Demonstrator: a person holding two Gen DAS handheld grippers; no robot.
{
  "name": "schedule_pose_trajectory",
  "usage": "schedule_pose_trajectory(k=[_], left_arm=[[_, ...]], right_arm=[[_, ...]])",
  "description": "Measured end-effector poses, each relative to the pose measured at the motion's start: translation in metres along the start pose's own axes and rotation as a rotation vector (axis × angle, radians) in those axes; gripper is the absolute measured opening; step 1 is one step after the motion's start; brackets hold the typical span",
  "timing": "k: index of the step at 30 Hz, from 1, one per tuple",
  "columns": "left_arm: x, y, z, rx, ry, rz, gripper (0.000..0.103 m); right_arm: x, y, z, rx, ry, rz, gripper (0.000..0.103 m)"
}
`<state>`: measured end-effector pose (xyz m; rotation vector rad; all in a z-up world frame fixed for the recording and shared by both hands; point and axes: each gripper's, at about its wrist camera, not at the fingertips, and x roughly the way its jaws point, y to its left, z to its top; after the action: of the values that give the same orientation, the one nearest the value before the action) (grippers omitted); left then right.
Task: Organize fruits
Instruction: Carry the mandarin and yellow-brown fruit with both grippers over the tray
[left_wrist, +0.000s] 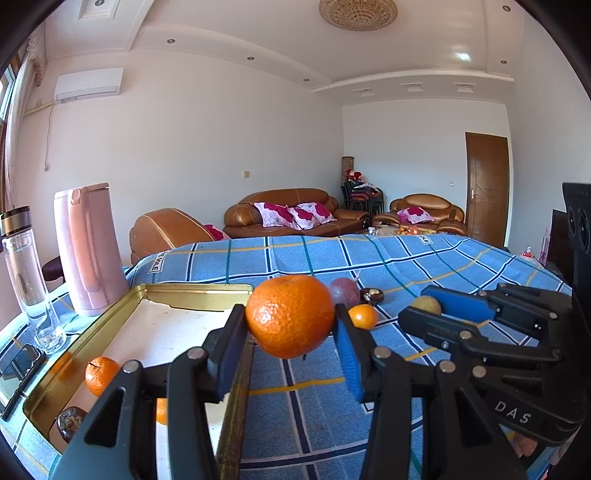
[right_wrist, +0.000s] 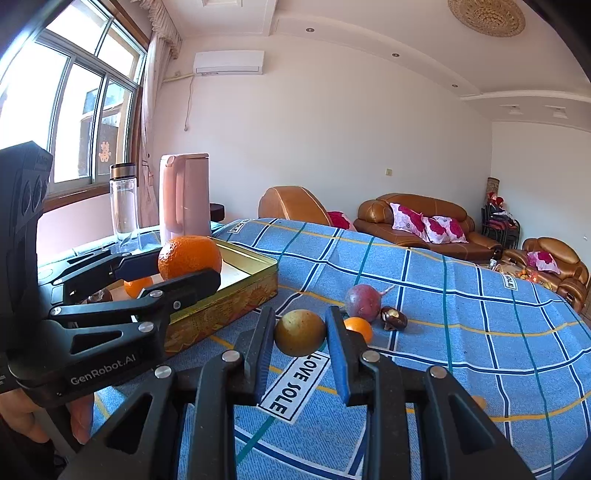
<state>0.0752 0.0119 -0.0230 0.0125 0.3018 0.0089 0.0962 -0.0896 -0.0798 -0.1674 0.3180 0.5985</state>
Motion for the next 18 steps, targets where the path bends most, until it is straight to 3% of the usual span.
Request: schedule_pose_trajectory(k=[18], left_arm=[[-0.011,0.042,-0.006,-0.047,0.001,0.074,0.048]], right_arm=[[0.017,0.037,0.007,-0.052,0.014,0.066,0.030]])
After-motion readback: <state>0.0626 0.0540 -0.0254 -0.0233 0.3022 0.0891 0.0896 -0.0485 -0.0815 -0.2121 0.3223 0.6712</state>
